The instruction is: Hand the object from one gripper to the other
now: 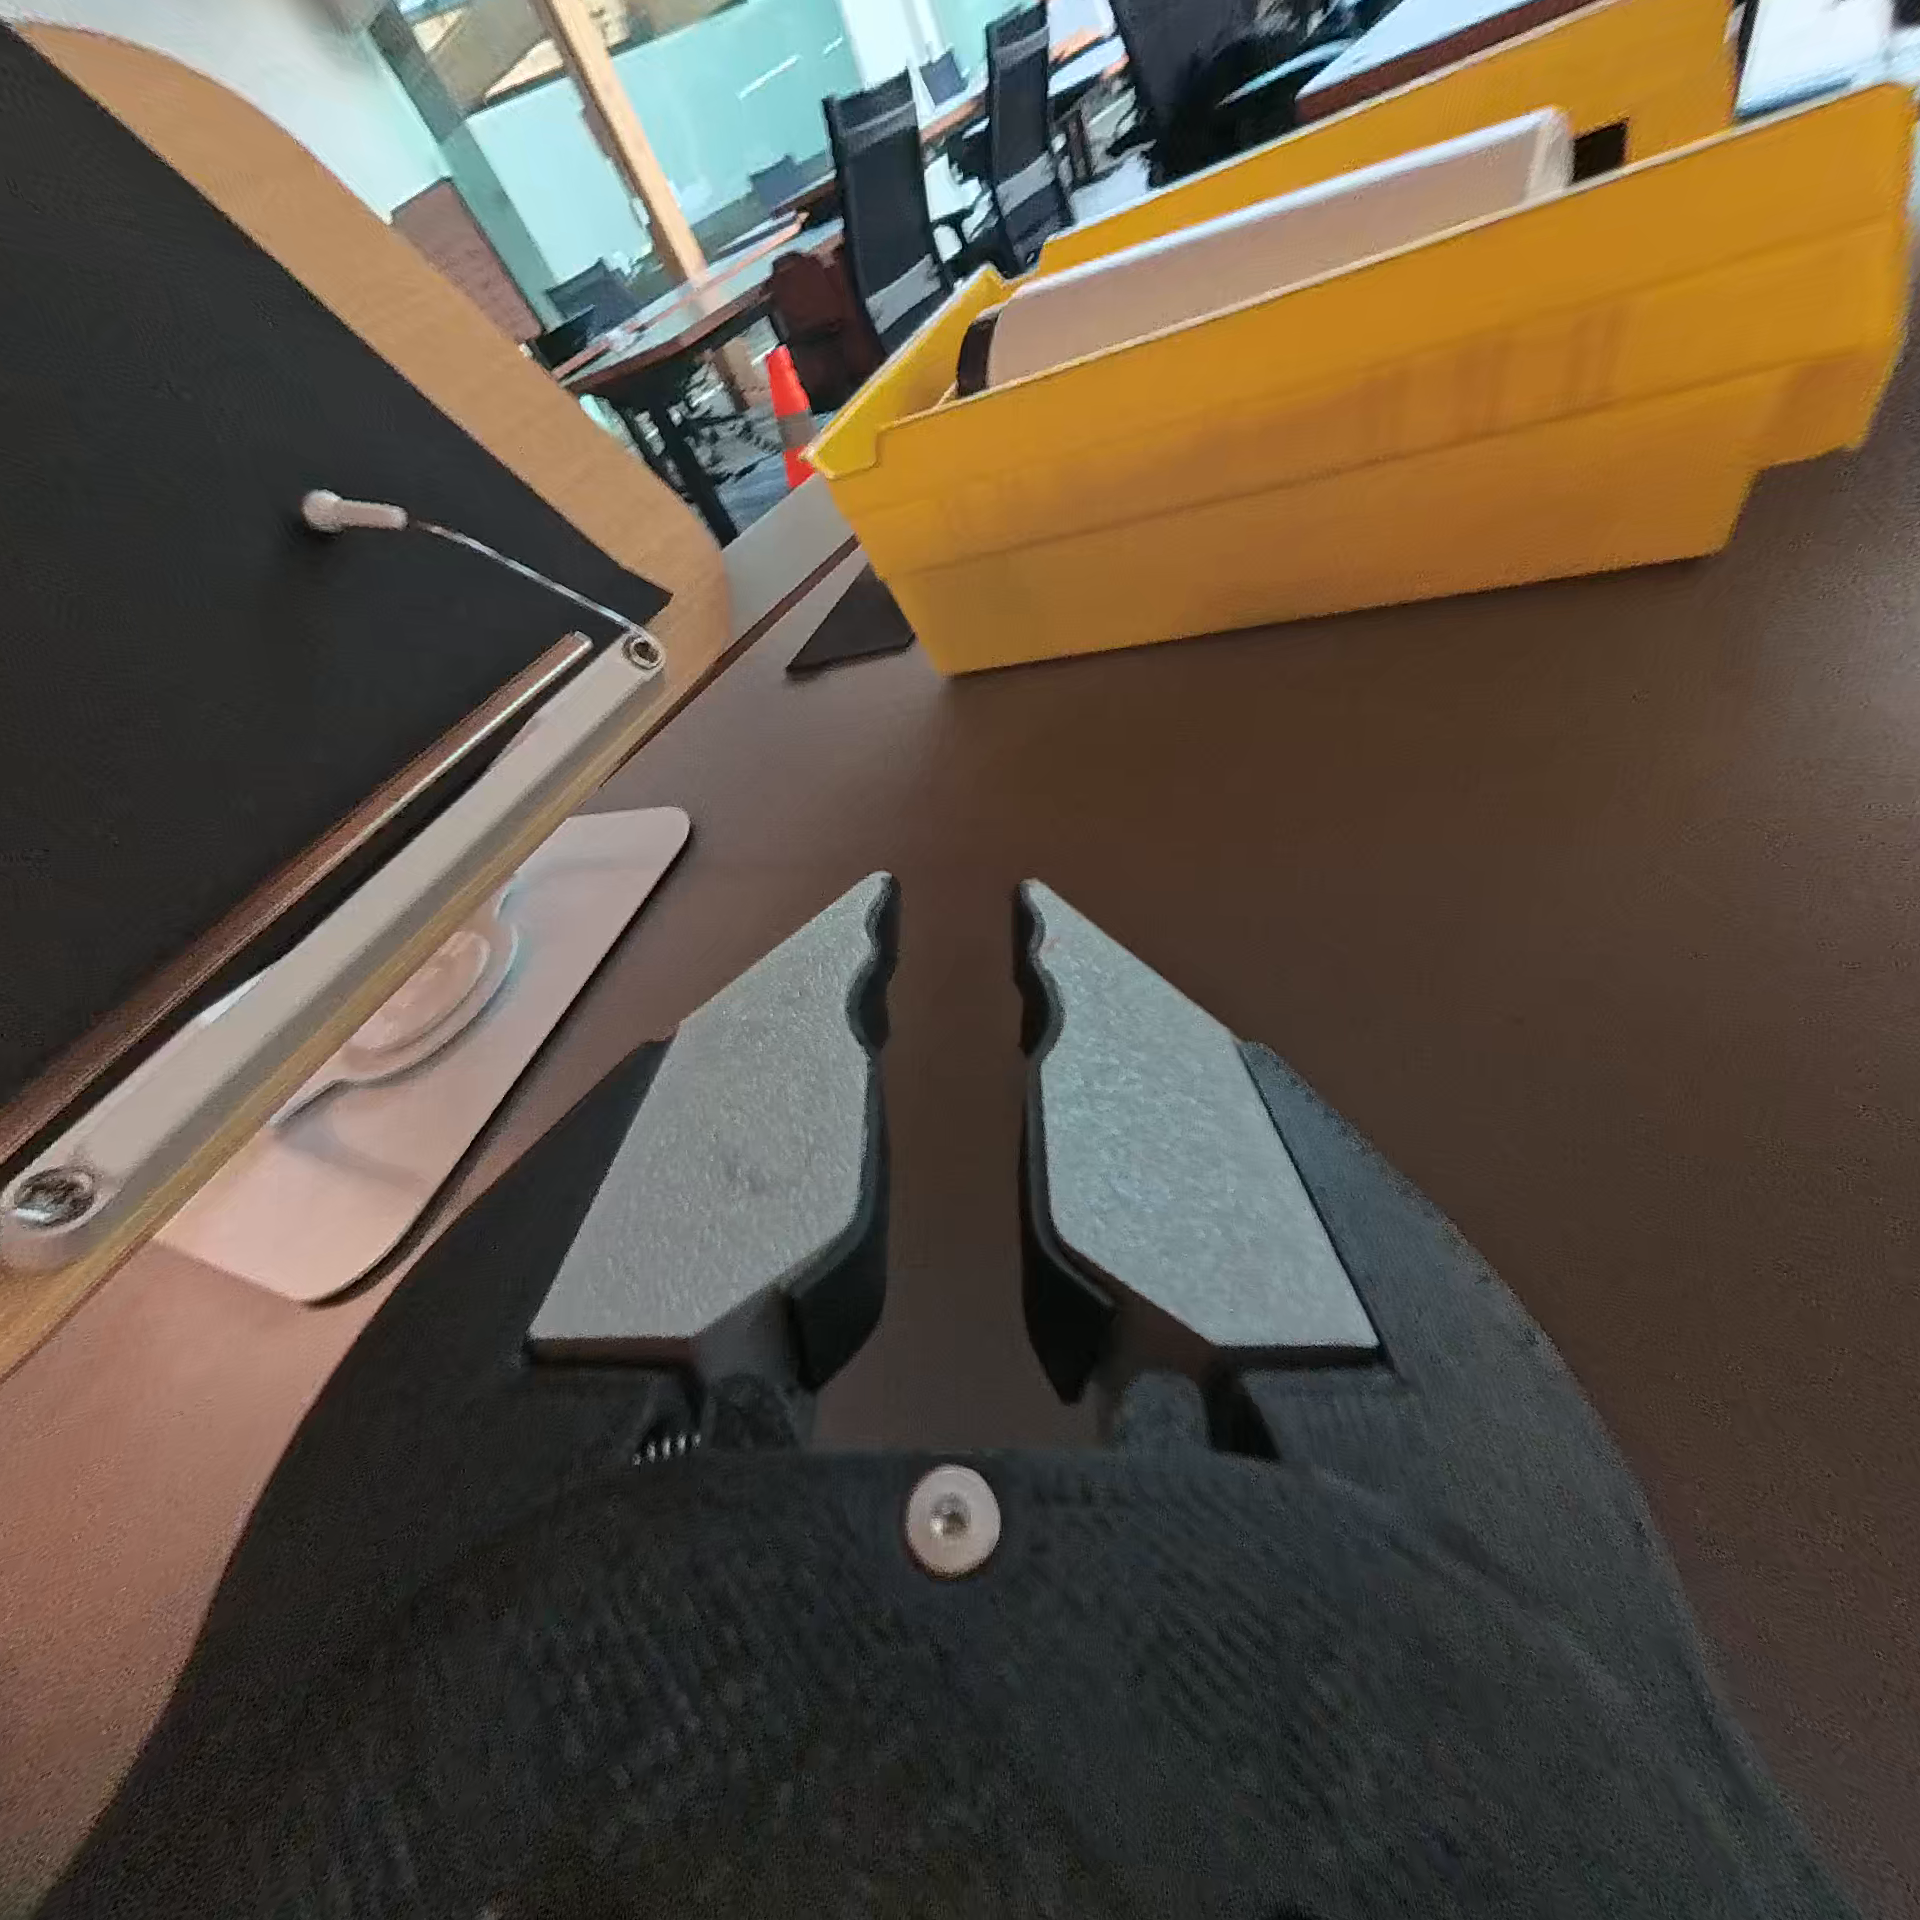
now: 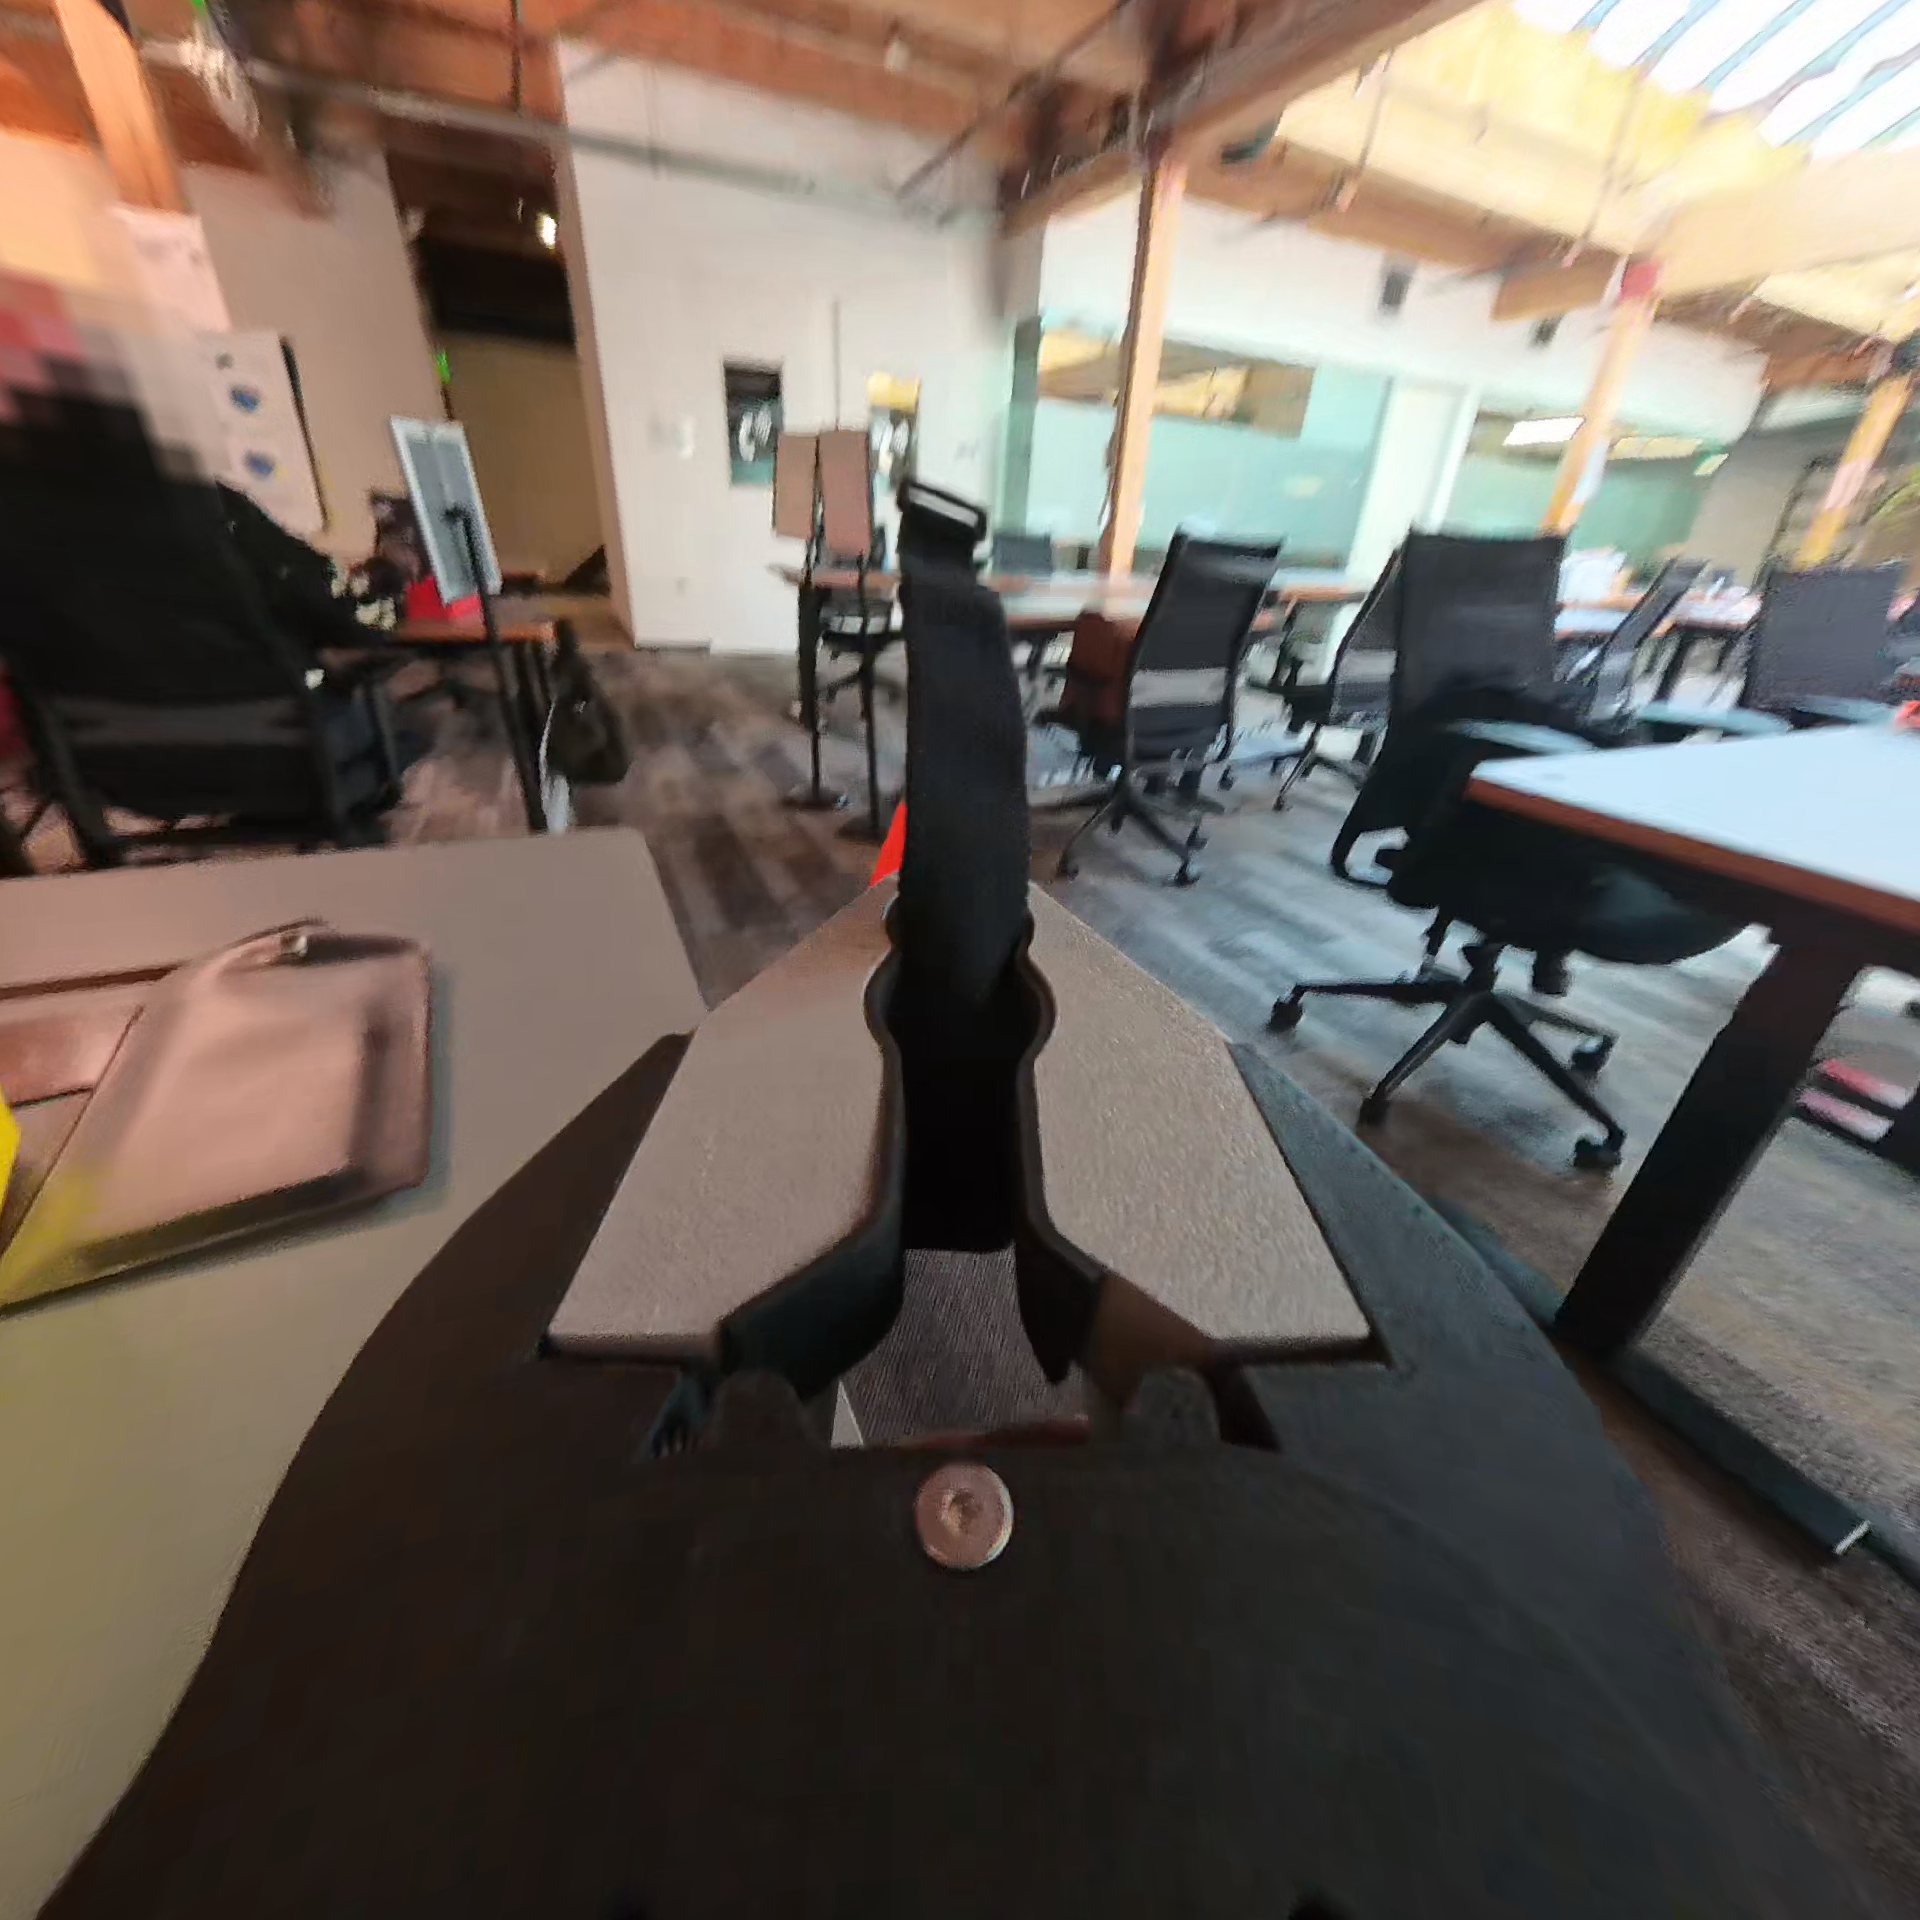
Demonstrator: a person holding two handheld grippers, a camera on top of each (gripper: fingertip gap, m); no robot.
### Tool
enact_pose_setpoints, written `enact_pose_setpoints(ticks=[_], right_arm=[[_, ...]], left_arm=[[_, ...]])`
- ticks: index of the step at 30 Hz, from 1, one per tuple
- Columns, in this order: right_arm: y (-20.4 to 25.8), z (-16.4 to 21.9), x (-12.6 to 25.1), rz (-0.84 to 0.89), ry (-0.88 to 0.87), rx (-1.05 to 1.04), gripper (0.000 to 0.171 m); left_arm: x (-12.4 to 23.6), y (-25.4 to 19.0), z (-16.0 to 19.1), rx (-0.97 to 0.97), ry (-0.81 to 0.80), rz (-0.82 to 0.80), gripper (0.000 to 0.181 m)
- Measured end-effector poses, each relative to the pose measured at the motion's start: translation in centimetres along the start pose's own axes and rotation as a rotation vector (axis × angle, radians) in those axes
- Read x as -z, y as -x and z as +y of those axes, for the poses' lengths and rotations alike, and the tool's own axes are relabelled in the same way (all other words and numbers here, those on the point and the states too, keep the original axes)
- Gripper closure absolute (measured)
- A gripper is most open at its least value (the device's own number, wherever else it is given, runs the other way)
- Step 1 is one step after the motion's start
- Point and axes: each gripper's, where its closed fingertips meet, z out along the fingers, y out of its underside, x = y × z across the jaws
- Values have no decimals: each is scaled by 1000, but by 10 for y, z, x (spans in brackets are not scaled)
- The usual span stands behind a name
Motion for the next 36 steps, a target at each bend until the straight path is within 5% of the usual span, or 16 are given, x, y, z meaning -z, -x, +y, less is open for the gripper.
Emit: enact_pose_setpoints(ticks=[6, 9, 12, 16, 19, 25, 30, 33, 36], right_arm=[[76, -98, 49, -95, -244, -46, 158], [157, -123, 37, -334, -120, -41, 157], [232, -77, 19, -555, 265, 16, 154], [272, 42, 41, -671, 873, 130, 153], [268, 72, 60, -658, 1047, 206, 147], [279, -39, 45, -547, 695, 324, 119], [400, -112, 103, -911, 411, 140, 103], [484, -113, 158, -1172, 319, -16, 104], [549, -66, 188, -1264, 293, 3, 107]], left_arm=[[9, 0, -17, 112, -130, 63, 168], [10, 1, -20, 251, -145, 103, 170], [14, 4, -22, 278, -163, 99, 169], [14, -3, -20, 245, -139, 110, 168], [14, -10, -23, 233, -149, 129, 169], [12, -17, -27, 240, -156, 153, 169], [11, -18, -26, 234, -152, 151, 169], [11, -15, -25, 222, -149, 138, 169], [12, -12, -23, 210, -141, 120, 169]])
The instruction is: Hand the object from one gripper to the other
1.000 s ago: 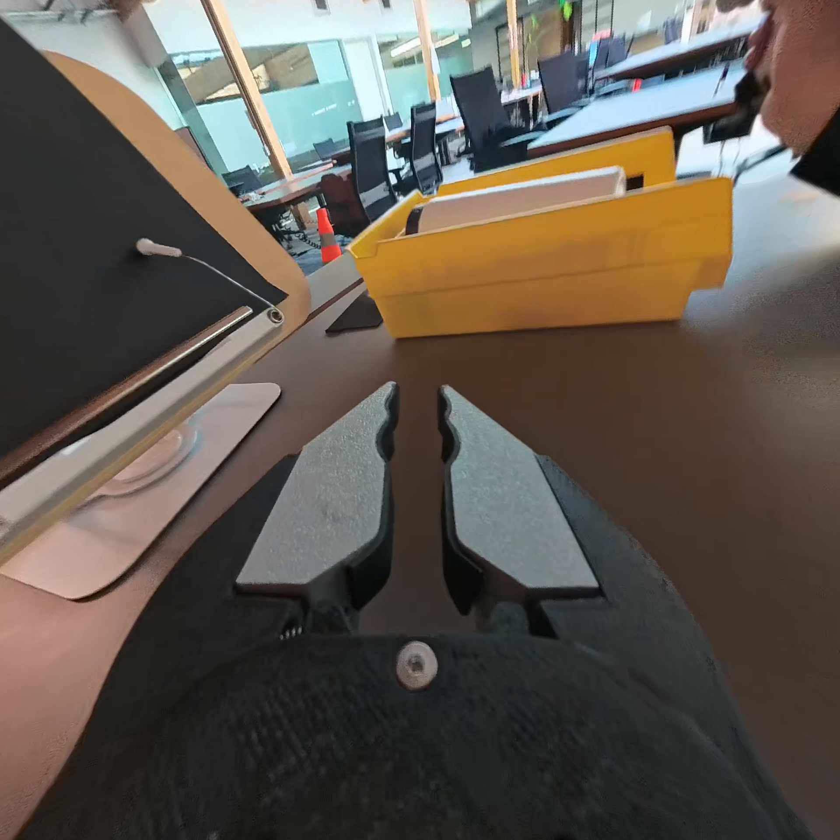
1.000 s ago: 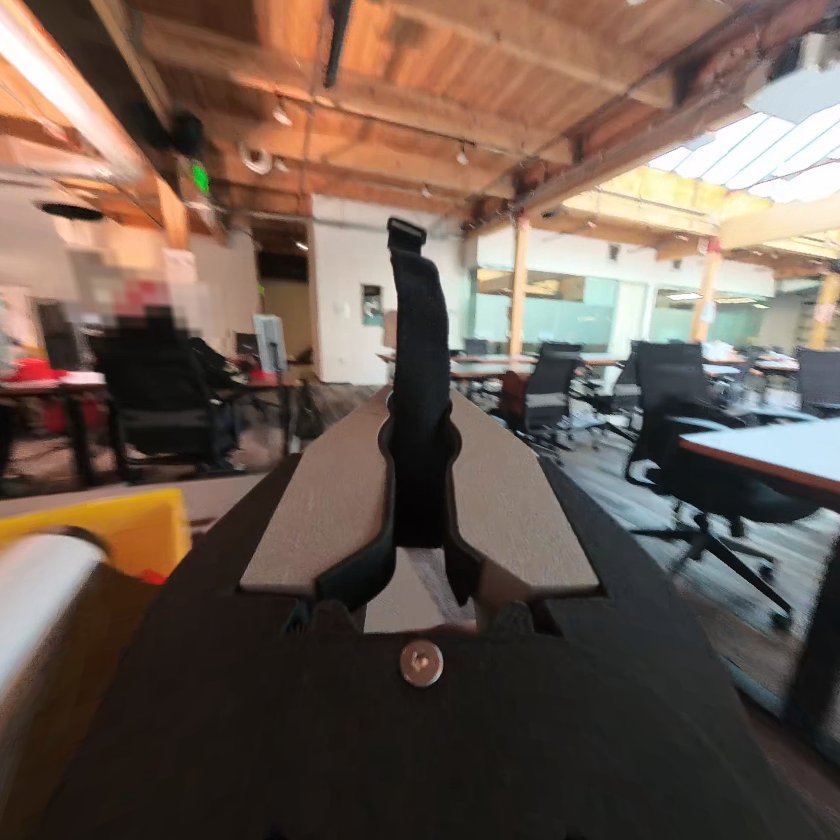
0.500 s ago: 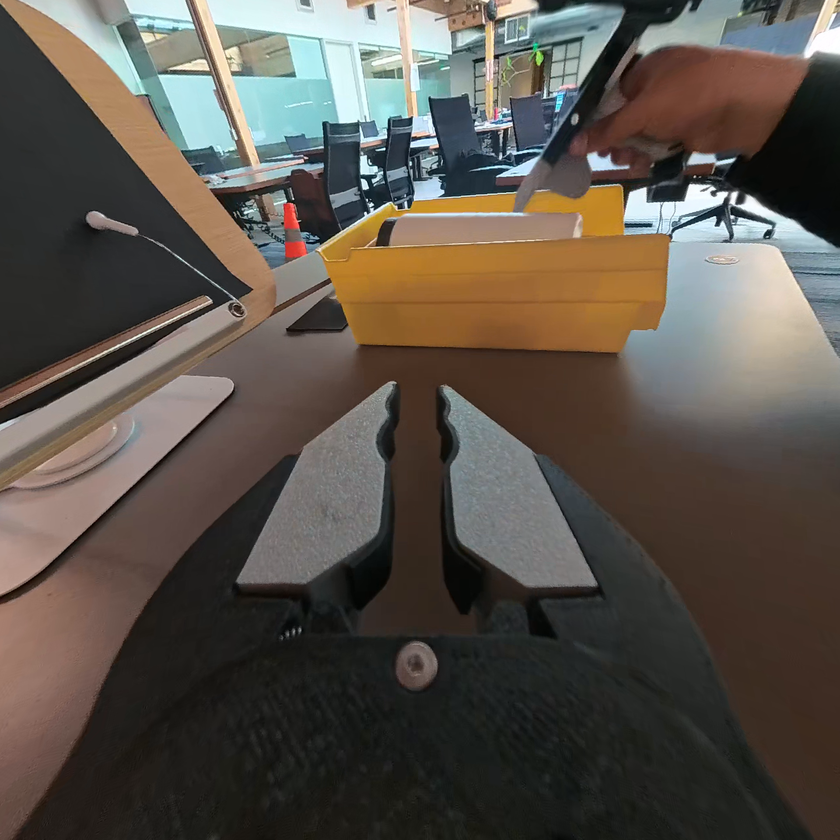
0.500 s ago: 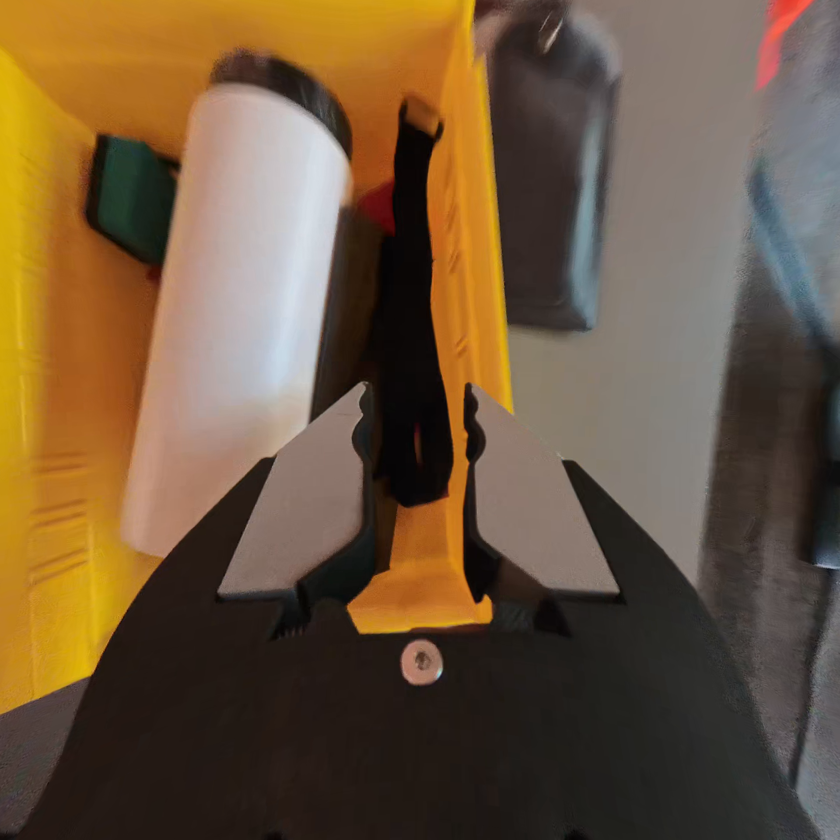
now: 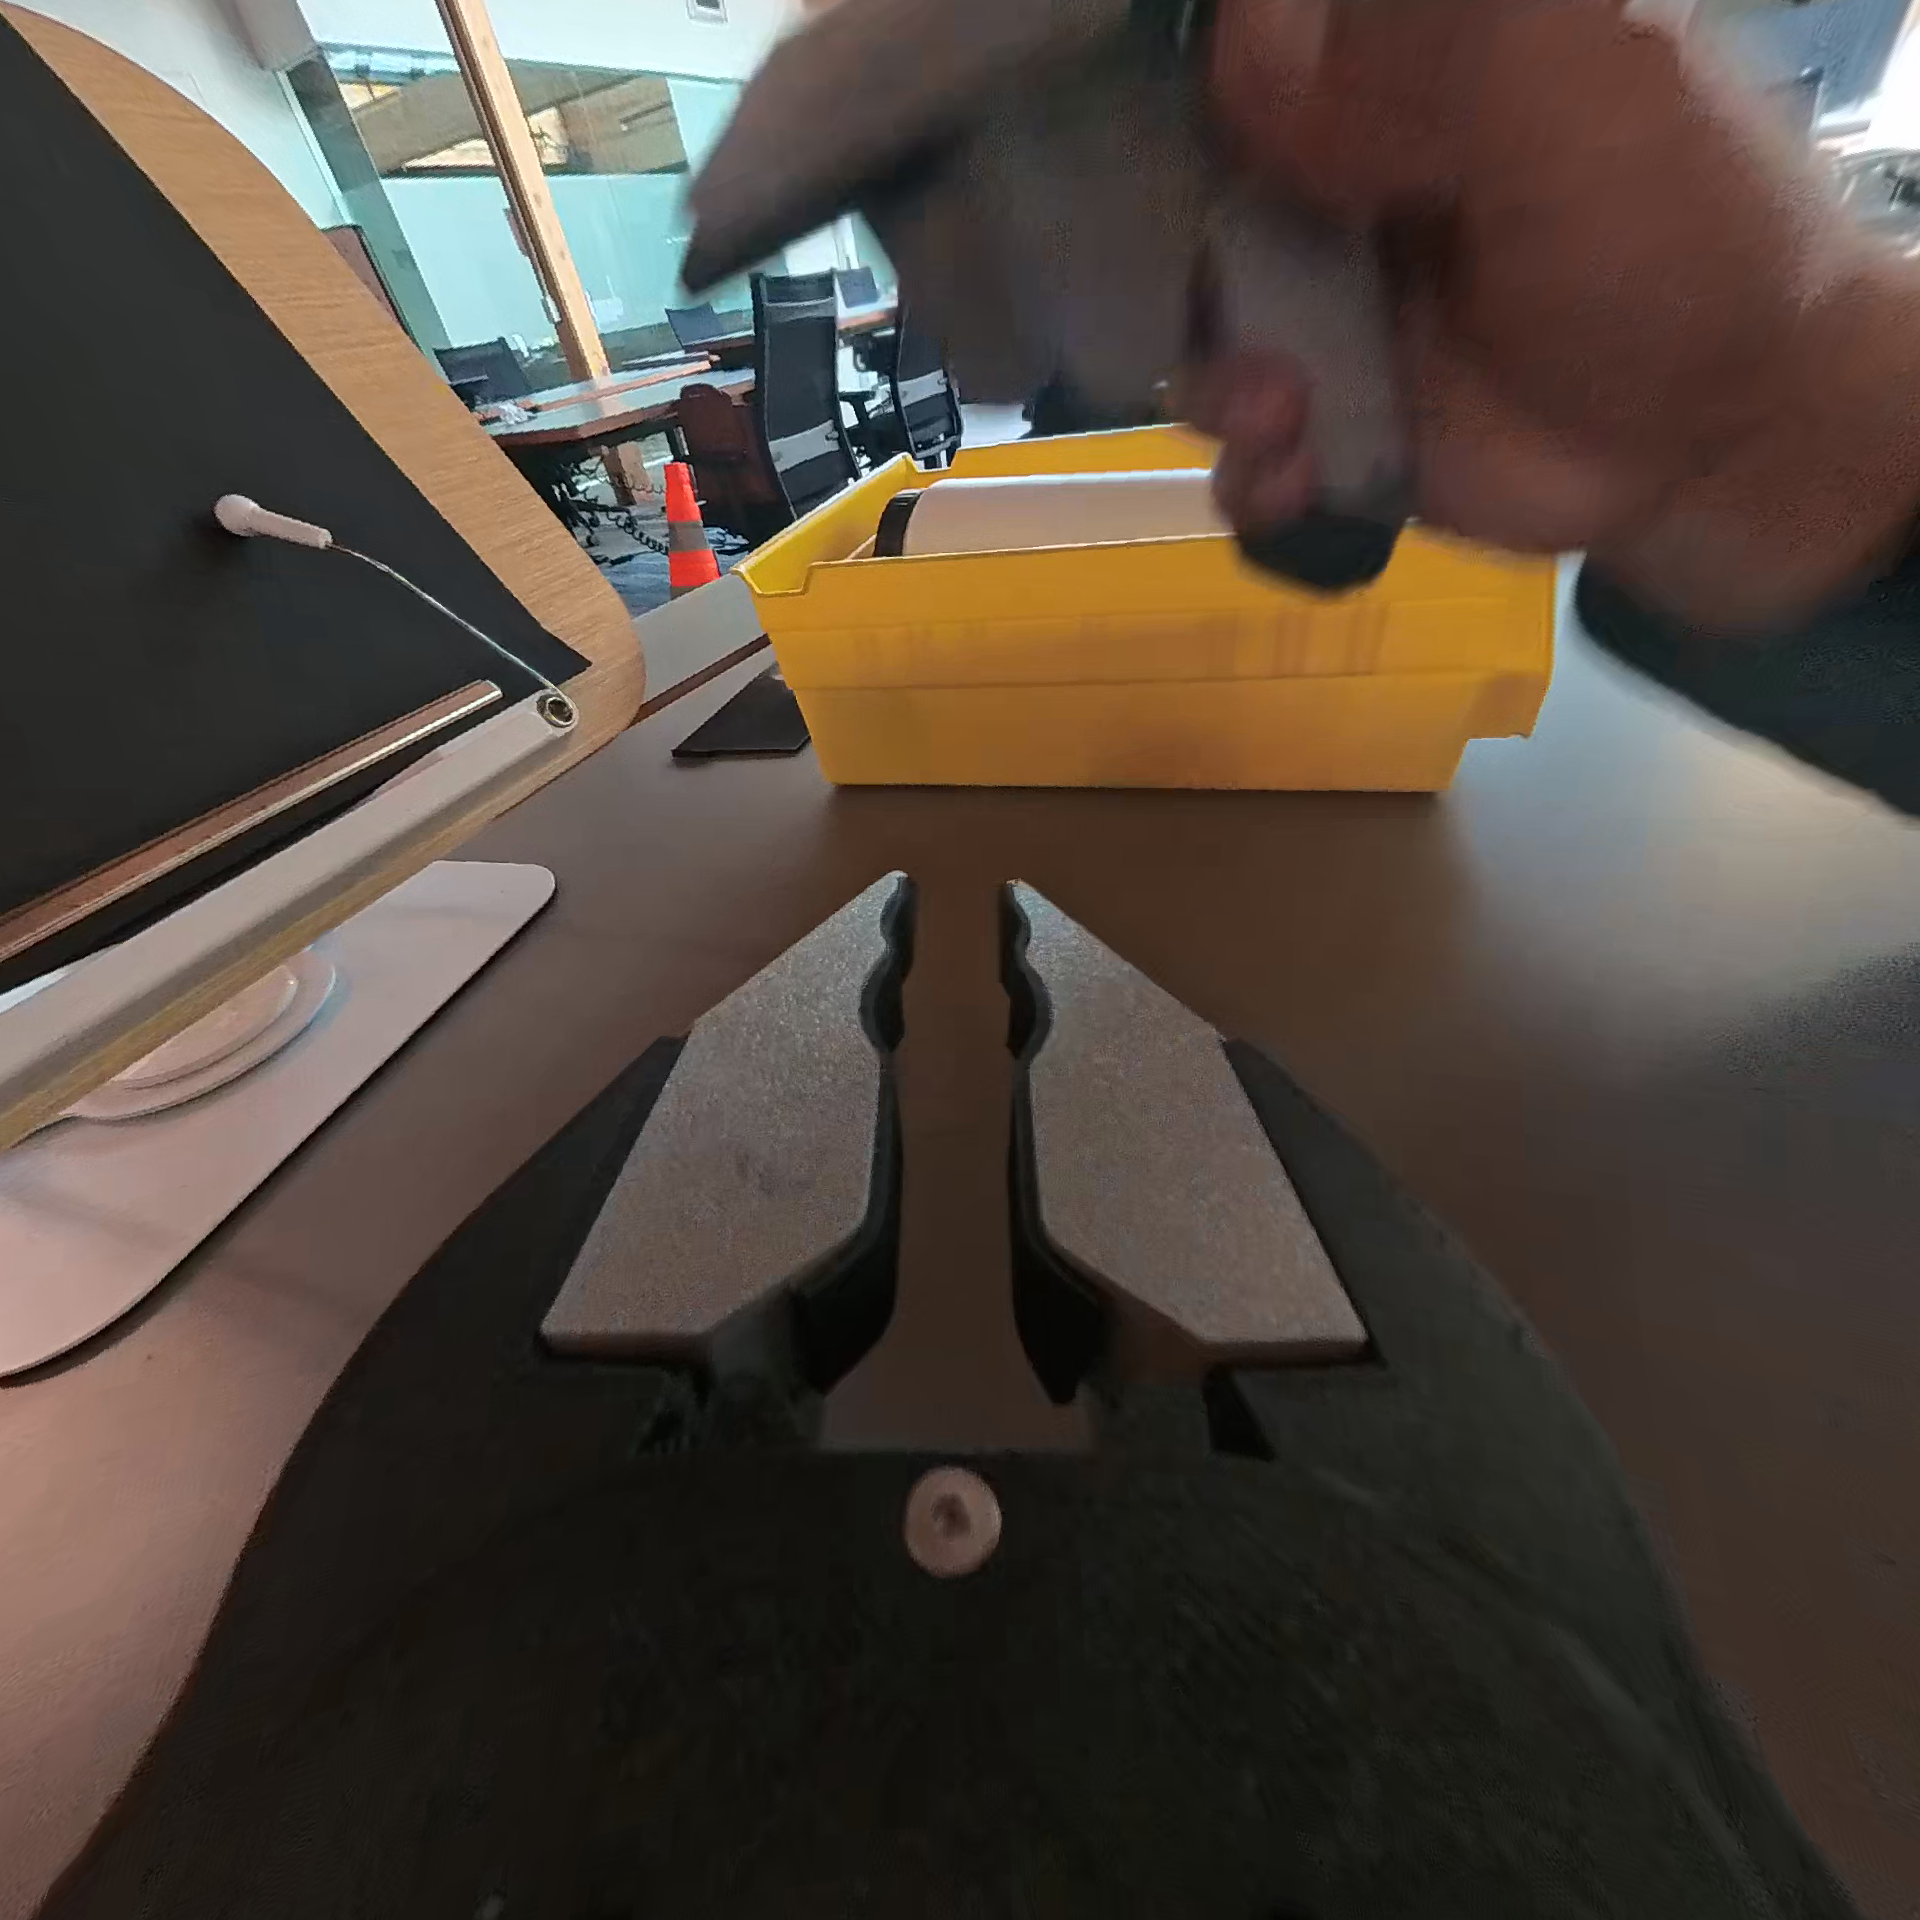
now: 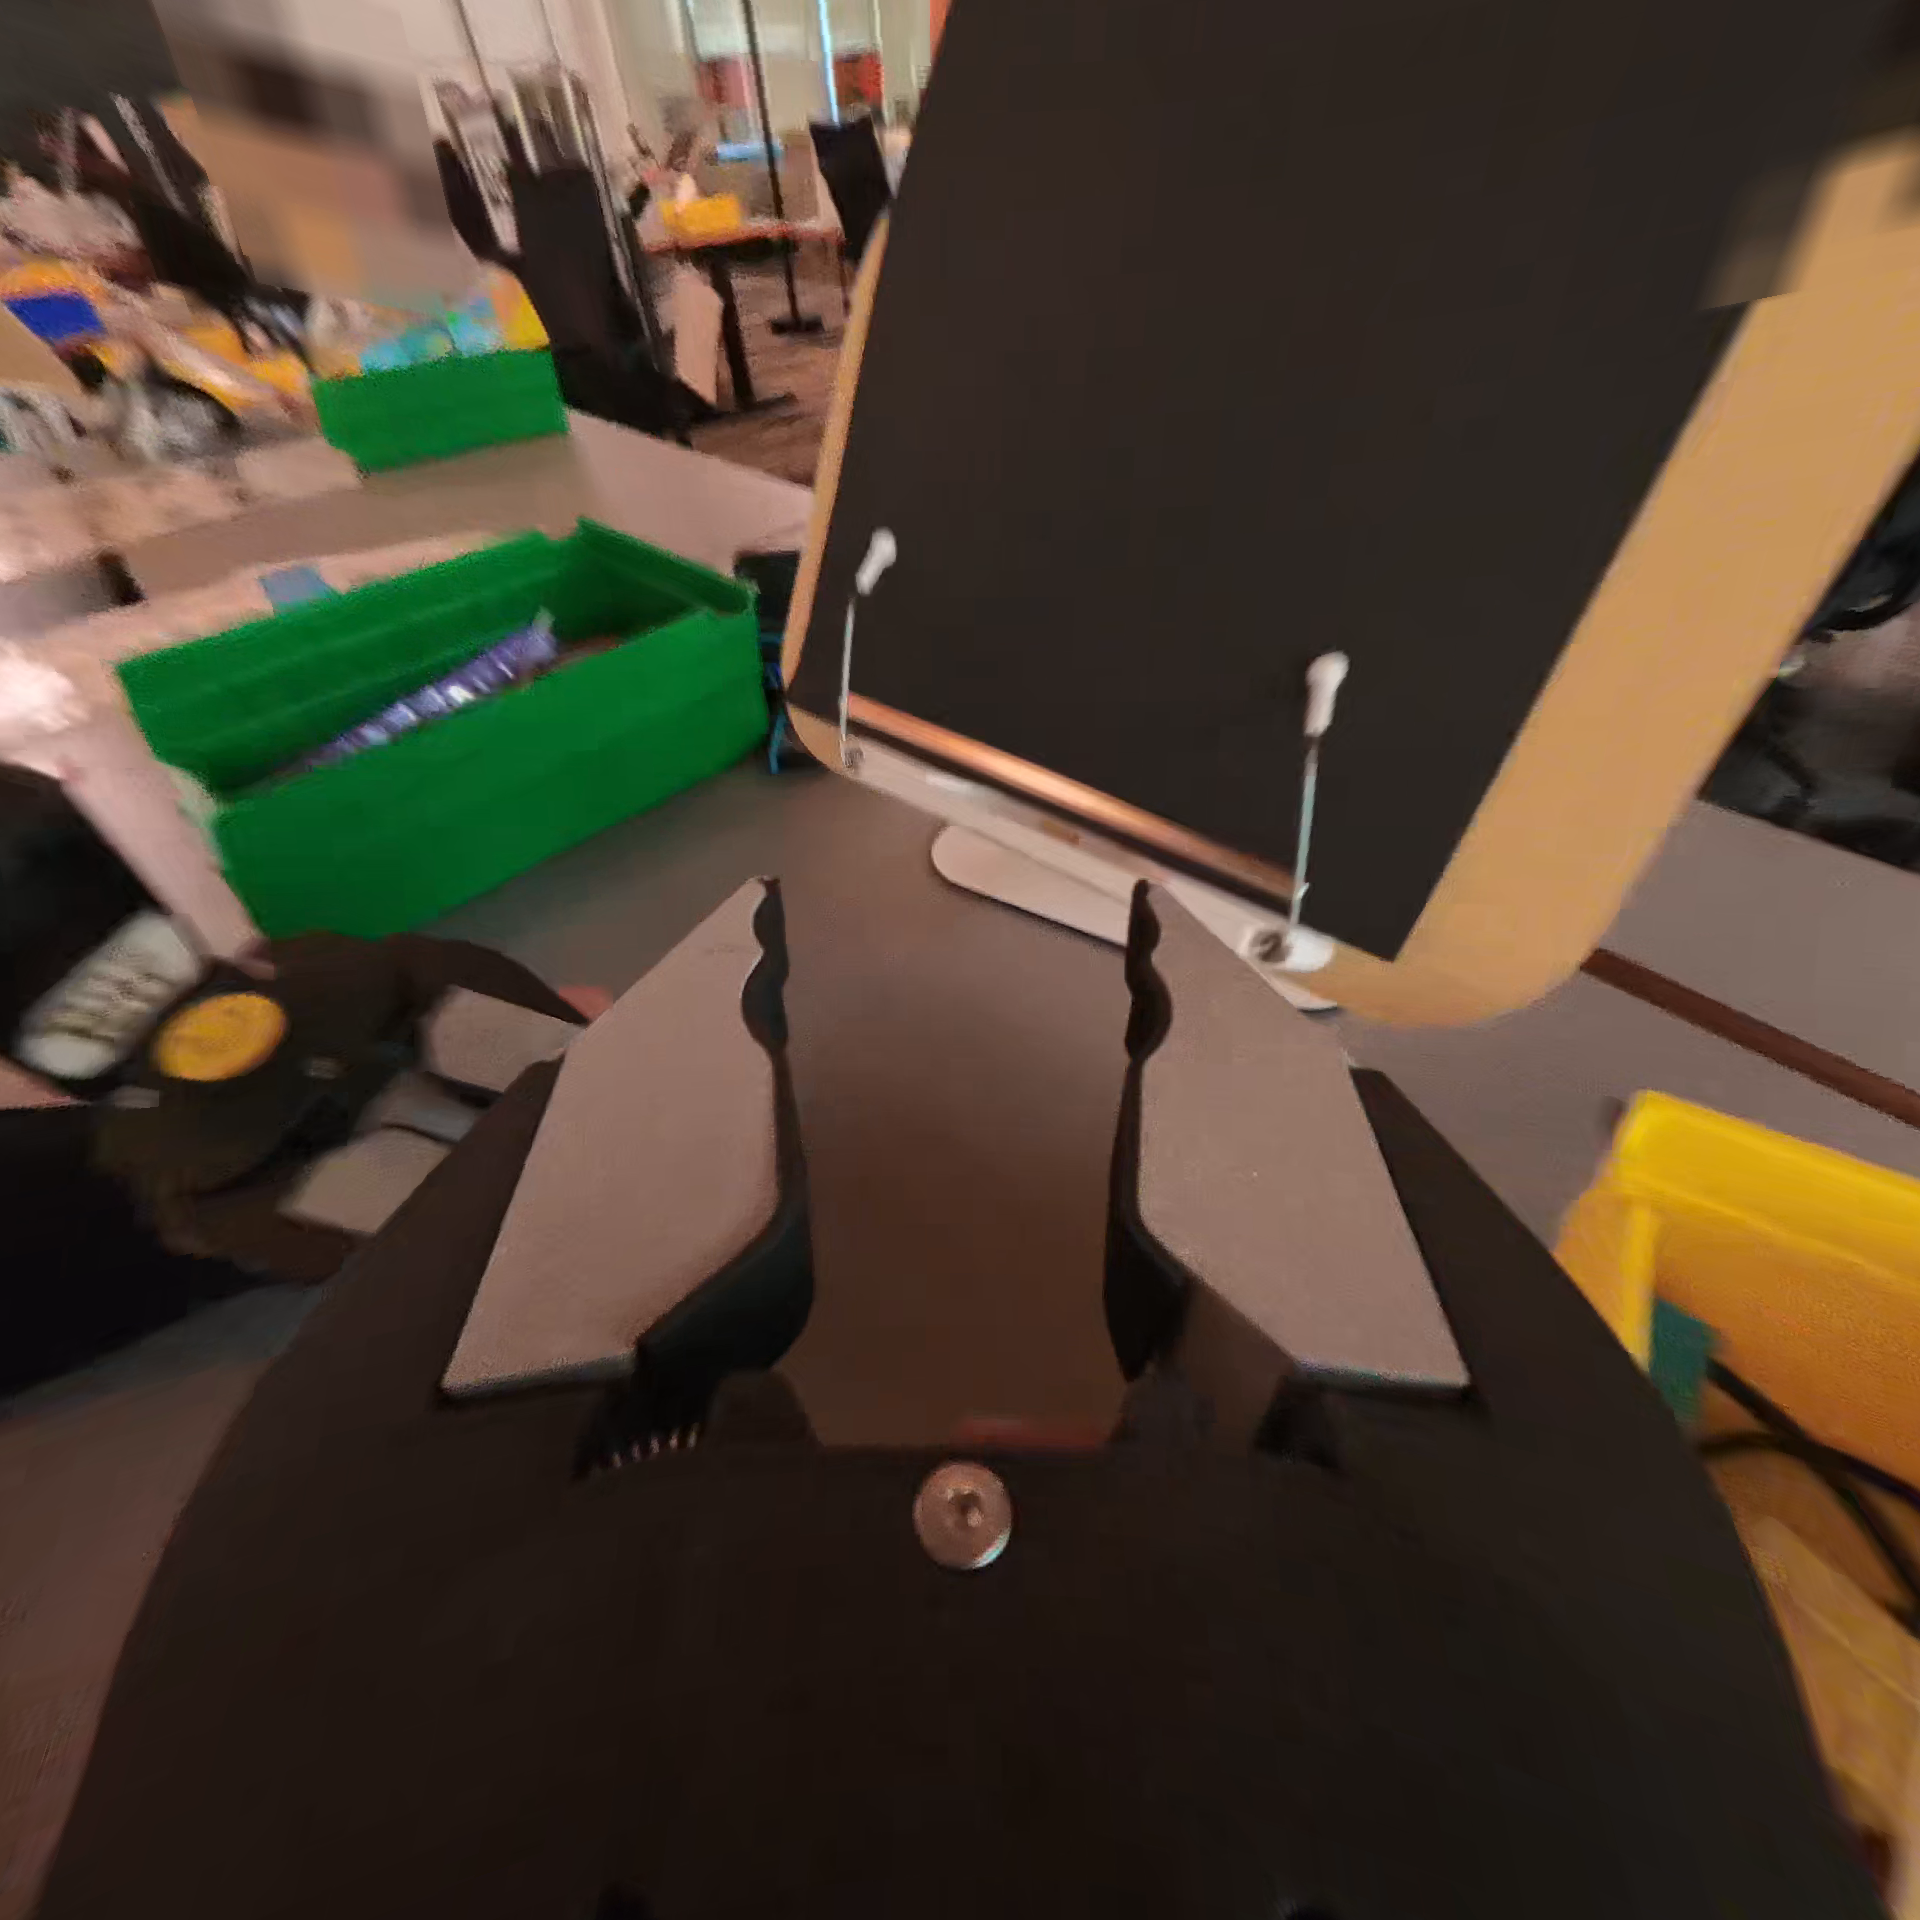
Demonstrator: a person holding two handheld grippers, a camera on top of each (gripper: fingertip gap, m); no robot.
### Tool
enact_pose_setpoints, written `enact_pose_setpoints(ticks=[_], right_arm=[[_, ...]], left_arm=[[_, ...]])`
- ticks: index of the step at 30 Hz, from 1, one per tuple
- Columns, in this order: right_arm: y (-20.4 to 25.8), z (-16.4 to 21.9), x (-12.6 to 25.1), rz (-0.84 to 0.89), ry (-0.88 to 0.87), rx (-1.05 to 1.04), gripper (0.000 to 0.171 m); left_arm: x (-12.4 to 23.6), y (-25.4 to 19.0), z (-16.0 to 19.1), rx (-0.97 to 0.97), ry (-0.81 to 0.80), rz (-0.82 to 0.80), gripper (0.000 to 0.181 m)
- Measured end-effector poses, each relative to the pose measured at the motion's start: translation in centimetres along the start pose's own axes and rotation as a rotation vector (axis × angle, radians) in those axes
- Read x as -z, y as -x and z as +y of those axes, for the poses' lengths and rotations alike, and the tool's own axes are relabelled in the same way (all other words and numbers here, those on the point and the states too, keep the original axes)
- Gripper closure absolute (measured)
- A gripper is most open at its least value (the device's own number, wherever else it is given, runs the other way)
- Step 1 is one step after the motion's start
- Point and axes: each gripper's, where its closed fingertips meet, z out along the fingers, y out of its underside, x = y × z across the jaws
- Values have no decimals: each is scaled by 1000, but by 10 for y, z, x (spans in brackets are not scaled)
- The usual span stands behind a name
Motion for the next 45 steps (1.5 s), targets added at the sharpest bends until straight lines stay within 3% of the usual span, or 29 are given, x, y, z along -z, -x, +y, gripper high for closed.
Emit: enact_pose_setpoints(ticks=[2, 4, 5, 6, 9, 18, 24, 27, 29, 32, 36, 40, 43, 45], right_arm=[[0, 36, -34, 47, 15, 79, 111], [-2, 69, -56, 70, 32, 202, 145], [-2, 85, -64, 55, 88, 242, 154], [-6, 100, -69, 65, 148, 274, 151], [-14, 117, -72, 66, 234, 208, 113], [-21, 105, -62, 18, 132, 18, 124], [-25, 103, -60, -6, 113, -52, 125], [-21, 105, -61, -19, 127, -45, 127], [-19, 106, -63, -24, 139, -35, 127], [-14, 108, -64, -28, 152, -11, 127], [-10, 109, -65, -28, 161, 13, 127], [-8, 109, -65, -32, 161, 14, 127], [-9, 108, -64, -36, 154, -2, 127], [-10, 107, -64, -39, 147, -15, 127]], left_arm=[[1, 2, 0, 3, 1, -3, 169], [1, 3, 1, 8, 2, -7, 169], [1, 3, 1, 10, 6, -7, 169], [1, 3, 2, 6, 13, -8, 168], [1, 1, 3, -17, 18, -8, 168], [21, 3, -15, -14, -37, -113, 168], [98, 30, -63, -60, -98, -224, 168], [159, 80, -101, -99, -155, -391, 169], [198, 129, -102, -74, -101, -555, 173], [242, 195, -60, -6, 129, -706, 163], [296, 256, 41, 74, 558, -835, 154], [319, 253, 128, 199, 952, -708, 148], [323, 250, 157, 84, 1148, -665, 146], [329, 260, 161, -16, 1220, -704, 162]])
